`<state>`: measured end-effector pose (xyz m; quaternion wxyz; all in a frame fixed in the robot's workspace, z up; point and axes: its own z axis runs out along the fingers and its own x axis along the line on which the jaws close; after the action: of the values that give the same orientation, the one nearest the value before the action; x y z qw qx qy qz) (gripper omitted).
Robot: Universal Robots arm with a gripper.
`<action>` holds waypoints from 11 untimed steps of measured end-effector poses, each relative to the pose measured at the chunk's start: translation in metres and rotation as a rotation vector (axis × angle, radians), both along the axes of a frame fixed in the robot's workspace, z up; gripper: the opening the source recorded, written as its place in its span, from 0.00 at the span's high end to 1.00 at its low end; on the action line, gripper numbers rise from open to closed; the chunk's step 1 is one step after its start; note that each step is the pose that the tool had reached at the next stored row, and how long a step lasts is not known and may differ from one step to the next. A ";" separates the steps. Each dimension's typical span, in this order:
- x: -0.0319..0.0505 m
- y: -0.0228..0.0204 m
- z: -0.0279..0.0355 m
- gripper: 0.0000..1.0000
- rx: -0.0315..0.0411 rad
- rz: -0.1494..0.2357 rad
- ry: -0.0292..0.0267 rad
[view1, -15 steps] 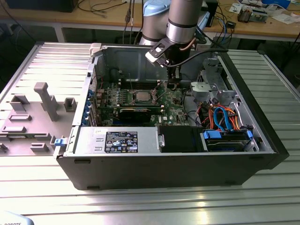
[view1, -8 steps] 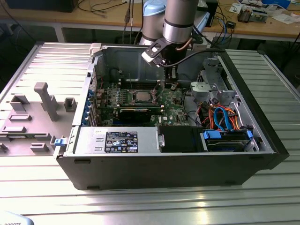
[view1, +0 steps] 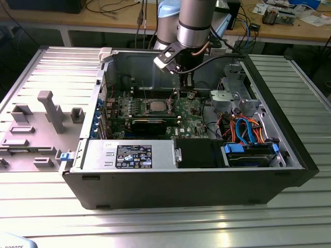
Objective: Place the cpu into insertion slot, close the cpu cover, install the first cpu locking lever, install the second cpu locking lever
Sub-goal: 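Close the cpu cover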
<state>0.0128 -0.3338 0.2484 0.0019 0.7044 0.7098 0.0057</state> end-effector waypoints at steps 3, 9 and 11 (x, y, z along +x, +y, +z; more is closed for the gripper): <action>-0.0009 0.0000 0.0000 0.89 0.0001 0.000 0.0000; -0.0032 0.0000 0.0000 0.89 0.0004 0.000 0.0000; -0.0036 0.0000 0.0000 0.89 0.0004 0.000 0.0000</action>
<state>0.0092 -0.3338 0.2484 0.0018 0.7044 0.7098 0.0059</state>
